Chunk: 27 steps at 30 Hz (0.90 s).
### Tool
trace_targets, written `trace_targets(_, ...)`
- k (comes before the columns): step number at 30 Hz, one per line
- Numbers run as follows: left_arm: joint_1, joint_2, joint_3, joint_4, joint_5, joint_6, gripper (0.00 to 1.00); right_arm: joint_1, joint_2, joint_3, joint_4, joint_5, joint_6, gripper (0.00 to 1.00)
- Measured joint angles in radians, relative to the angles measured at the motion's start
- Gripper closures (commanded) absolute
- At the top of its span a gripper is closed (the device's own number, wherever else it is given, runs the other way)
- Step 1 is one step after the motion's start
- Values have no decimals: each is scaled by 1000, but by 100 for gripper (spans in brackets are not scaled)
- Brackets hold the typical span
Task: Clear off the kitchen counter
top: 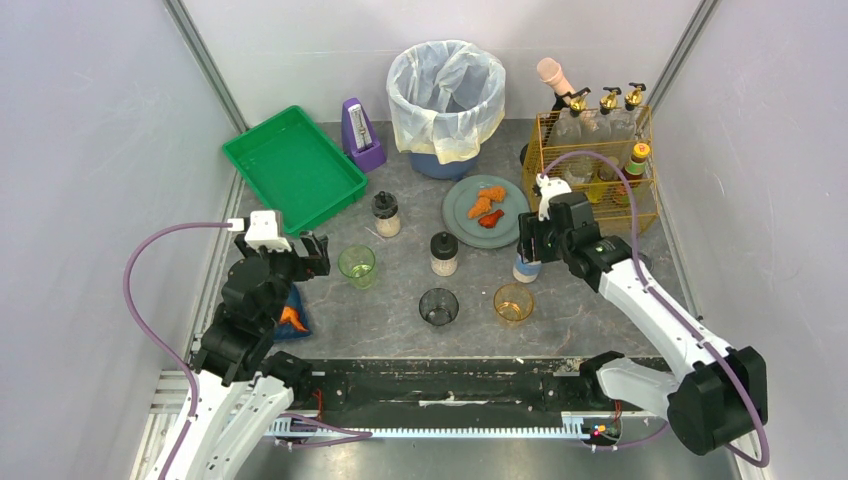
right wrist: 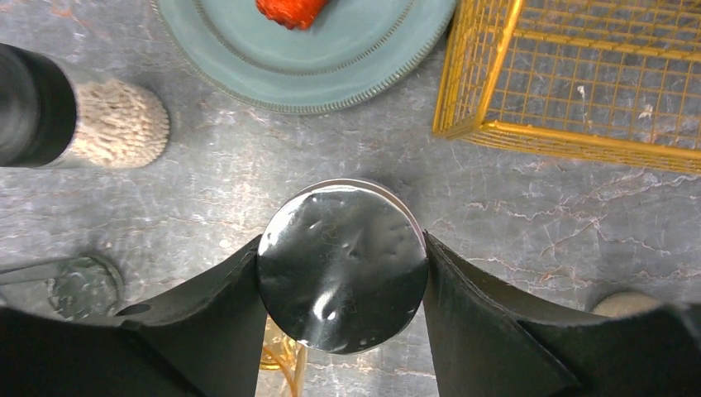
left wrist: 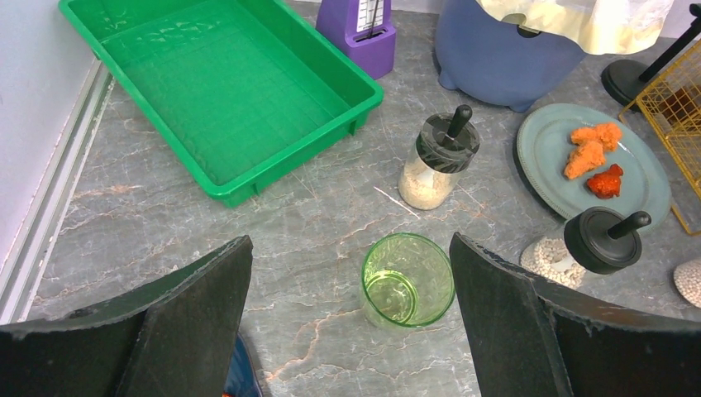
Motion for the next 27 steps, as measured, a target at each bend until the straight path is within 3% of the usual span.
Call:
trace_targets(10, 1, -1, 0, 0, 0, 0, 6, 0, -15, 245, -61, -13, -24, 100)
trace_targets(19, 1, -5, 0, 0, 0, 0, 6, -10, 38, 453, -48, 146, -63, 100)
trace_targets(27, 1, -10, 0, 0, 0, 0, 6, -142, 119, 509, 3, 205, -83, 100)
